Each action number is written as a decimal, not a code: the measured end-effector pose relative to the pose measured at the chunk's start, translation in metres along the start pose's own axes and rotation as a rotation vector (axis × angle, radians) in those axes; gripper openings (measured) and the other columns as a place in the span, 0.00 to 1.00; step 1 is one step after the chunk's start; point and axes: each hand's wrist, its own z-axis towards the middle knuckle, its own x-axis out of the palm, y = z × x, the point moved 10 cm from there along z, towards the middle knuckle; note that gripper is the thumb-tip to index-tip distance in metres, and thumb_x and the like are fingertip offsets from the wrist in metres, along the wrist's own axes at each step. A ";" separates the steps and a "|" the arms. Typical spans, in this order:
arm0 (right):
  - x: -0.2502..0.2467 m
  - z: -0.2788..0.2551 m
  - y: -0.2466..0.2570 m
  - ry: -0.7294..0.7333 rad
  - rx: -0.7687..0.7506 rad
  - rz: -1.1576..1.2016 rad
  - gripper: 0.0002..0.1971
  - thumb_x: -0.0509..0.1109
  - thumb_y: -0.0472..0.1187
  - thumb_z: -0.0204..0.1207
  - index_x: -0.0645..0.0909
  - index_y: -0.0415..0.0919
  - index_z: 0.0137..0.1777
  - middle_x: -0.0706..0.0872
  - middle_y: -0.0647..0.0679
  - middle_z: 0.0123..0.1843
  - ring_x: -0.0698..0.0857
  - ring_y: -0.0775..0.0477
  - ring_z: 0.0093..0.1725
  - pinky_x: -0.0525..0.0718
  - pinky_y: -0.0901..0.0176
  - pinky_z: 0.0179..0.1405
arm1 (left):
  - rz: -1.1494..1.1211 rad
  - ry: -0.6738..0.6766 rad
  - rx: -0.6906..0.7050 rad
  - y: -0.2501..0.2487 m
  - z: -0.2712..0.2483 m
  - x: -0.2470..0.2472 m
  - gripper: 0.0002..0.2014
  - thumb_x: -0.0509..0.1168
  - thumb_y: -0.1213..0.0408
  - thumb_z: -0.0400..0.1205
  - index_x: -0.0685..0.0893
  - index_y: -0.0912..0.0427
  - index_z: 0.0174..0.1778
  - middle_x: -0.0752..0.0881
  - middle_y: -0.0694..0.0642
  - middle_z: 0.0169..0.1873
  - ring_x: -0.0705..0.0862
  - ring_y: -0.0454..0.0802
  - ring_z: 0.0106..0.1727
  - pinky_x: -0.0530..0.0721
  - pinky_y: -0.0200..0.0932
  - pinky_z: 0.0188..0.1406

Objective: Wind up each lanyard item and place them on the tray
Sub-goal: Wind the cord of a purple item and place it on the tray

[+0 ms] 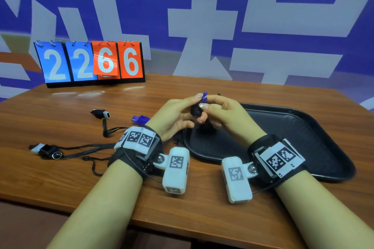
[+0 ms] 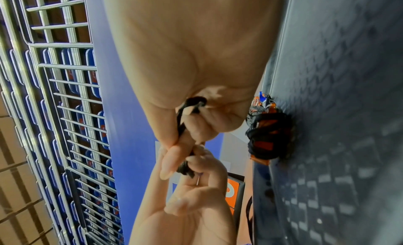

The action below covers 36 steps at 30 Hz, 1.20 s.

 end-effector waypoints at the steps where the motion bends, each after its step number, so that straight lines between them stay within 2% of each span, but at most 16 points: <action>1: -0.002 0.000 0.001 -0.012 -0.006 0.007 0.11 0.66 0.35 0.84 0.83 0.37 0.63 0.87 0.46 0.32 0.67 0.53 0.23 0.64 0.68 0.23 | -0.011 0.009 0.007 -0.001 0.000 0.001 0.15 0.60 0.54 0.88 0.87 0.61 0.50 0.83 0.56 0.32 0.81 0.47 0.35 0.75 0.32 0.25; 8: -0.007 0.001 0.003 -0.049 -0.026 0.061 0.13 0.64 0.35 0.84 0.80 0.34 0.67 0.85 0.45 0.32 0.68 0.55 0.21 0.65 0.67 0.23 | -0.072 0.101 0.016 0.000 0.002 0.013 0.18 0.53 0.55 0.91 0.81 0.66 0.57 0.84 0.54 0.36 0.82 0.45 0.39 0.78 0.31 0.28; 10: -0.012 0.002 0.003 -0.090 -0.029 0.108 0.13 0.64 0.34 0.84 0.79 0.34 0.67 0.84 0.46 0.30 0.69 0.55 0.20 0.65 0.67 0.21 | -0.117 0.148 0.026 -0.001 0.001 0.017 0.17 0.51 0.58 0.92 0.81 0.66 0.57 0.84 0.56 0.39 0.84 0.48 0.45 0.81 0.32 0.32; 13: -0.017 0.002 0.002 -0.129 -0.026 0.150 0.12 0.64 0.33 0.84 0.77 0.32 0.65 0.83 0.47 0.27 0.70 0.56 0.20 0.65 0.68 0.20 | -0.130 0.183 0.050 -0.002 0.002 0.020 0.18 0.50 0.59 0.92 0.80 0.68 0.59 0.84 0.58 0.44 0.85 0.52 0.52 0.86 0.35 0.44; 16: -0.018 0.002 0.002 -0.138 -0.022 0.166 0.09 0.64 0.33 0.84 0.78 0.33 0.61 0.83 0.48 0.27 0.69 0.55 0.20 0.64 0.68 0.20 | -0.111 0.164 0.067 -0.001 0.003 0.019 0.18 0.50 0.59 0.93 0.80 0.68 0.60 0.84 0.59 0.45 0.84 0.54 0.54 0.87 0.38 0.48; 19: -0.019 0.002 0.000 -0.155 -0.008 0.157 0.02 0.65 0.34 0.83 0.79 0.37 0.52 0.84 0.47 0.29 0.69 0.51 0.23 0.64 0.68 0.20 | -0.115 0.144 0.063 -0.001 0.002 0.016 0.17 0.51 0.60 0.92 0.82 0.67 0.60 0.86 0.59 0.45 0.88 0.55 0.54 0.87 0.40 0.51; 21: -0.023 0.002 -0.003 -0.183 0.003 0.148 0.03 0.67 0.35 0.82 0.79 0.40 0.46 0.84 0.47 0.29 0.70 0.47 0.27 0.64 0.66 0.23 | -0.162 0.136 0.048 0.000 0.002 0.013 0.17 0.52 0.63 0.91 0.82 0.69 0.63 0.88 0.62 0.49 0.89 0.60 0.57 0.88 0.44 0.56; 23: -0.027 0.001 -0.004 -0.219 0.018 0.144 0.05 0.70 0.36 0.81 0.79 0.42 0.43 0.85 0.48 0.30 0.72 0.48 0.29 0.63 0.63 0.27 | -0.219 0.138 0.042 -0.001 0.002 0.013 0.16 0.52 0.68 0.91 0.81 0.72 0.65 0.89 0.67 0.54 0.87 0.65 0.61 0.87 0.48 0.59; 25: -0.030 0.001 -0.005 -0.241 0.035 0.140 0.06 0.71 0.36 0.80 0.79 0.42 0.42 0.85 0.49 0.30 0.73 0.52 0.26 0.63 0.65 0.26 | -0.267 0.155 0.043 -0.002 0.001 0.014 0.16 0.51 0.71 0.90 0.80 0.75 0.67 0.88 0.69 0.57 0.86 0.65 0.63 0.87 0.48 0.61; 30: -0.033 -0.001 -0.006 -0.268 0.055 0.167 0.06 0.71 0.34 0.79 0.80 0.44 0.43 0.84 0.49 0.30 0.77 0.59 0.23 0.62 0.70 0.22 | -0.244 0.164 0.050 -0.002 0.002 0.016 0.16 0.52 0.74 0.90 0.79 0.73 0.69 0.89 0.64 0.57 0.87 0.59 0.64 0.84 0.46 0.66; 32: -0.033 -0.001 -0.006 -0.269 0.058 0.178 0.05 0.71 0.35 0.79 0.81 0.45 0.44 0.84 0.50 0.31 0.79 0.58 0.25 0.64 0.71 0.22 | -0.226 0.149 0.066 -0.003 0.002 0.014 0.16 0.52 0.73 0.90 0.78 0.73 0.70 0.88 0.65 0.60 0.86 0.58 0.65 0.83 0.46 0.68; 34: -0.033 -0.002 -0.004 -0.255 0.052 0.226 0.04 0.70 0.36 0.80 0.83 0.45 0.45 0.84 0.51 0.31 0.81 0.56 0.28 0.65 0.70 0.22 | -0.211 0.124 0.083 -0.004 0.003 0.012 0.16 0.53 0.73 0.90 0.78 0.73 0.71 0.87 0.67 0.62 0.85 0.60 0.67 0.82 0.45 0.69; 36: -0.031 -0.002 -0.001 -0.232 0.044 0.315 0.05 0.69 0.35 0.80 0.84 0.45 0.44 0.83 0.52 0.31 0.78 0.57 0.28 0.65 0.71 0.23 | -0.181 0.065 0.094 -0.003 0.006 0.005 0.16 0.54 0.72 0.90 0.78 0.72 0.71 0.86 0.67 0.65 0.85 0.59 0.68 0.82 0.45 0.69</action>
